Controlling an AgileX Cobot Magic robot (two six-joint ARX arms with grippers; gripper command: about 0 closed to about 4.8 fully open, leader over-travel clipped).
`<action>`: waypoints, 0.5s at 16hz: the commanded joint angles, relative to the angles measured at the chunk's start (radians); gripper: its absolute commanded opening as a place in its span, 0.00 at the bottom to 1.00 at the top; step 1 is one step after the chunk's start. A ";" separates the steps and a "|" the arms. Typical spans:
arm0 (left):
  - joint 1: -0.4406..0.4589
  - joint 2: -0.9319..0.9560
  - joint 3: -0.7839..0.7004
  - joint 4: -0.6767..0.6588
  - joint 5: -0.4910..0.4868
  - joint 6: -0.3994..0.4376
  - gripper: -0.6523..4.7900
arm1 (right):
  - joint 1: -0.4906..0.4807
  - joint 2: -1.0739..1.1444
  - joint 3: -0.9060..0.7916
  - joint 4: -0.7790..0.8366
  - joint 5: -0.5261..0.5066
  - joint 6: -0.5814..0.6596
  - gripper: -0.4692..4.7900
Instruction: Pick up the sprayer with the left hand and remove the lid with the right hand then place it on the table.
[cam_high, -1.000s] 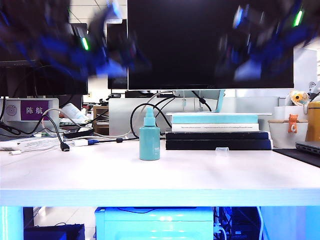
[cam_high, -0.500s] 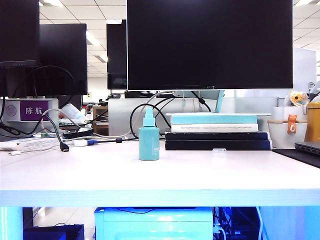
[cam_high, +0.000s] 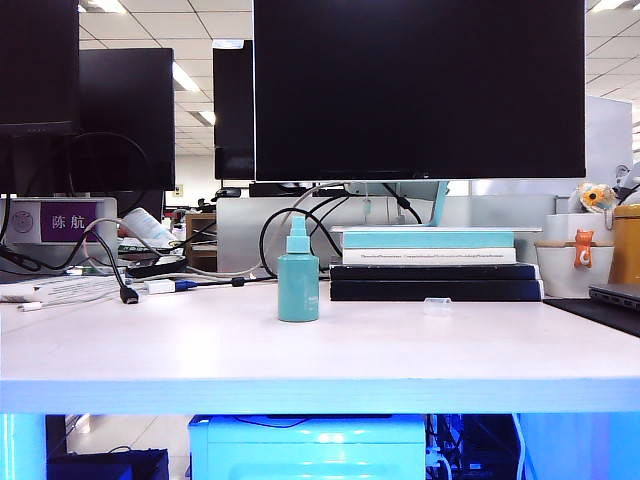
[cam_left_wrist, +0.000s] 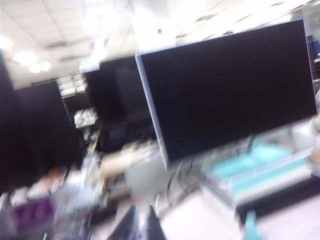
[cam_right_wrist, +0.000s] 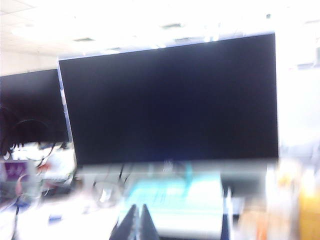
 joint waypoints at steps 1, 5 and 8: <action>0.001 -0.090 -0.145 -0.002 -0.103 -0.086 0.21 | 0.002 -0.108 -0.221 0.040 -0.009 0.111 0.08; 0.002 -0.103 -0.295 0.021 -0.127 -0.081 0.21 | 0.002 -0.163 -0.395 0.039 0.017 0.133 0.09; 0.002 -0.103 -0.376 0.082 -0.064 -0.108 0.20 | 0.002 -0.163 -0.396 0.002 0.020 0.053 0.09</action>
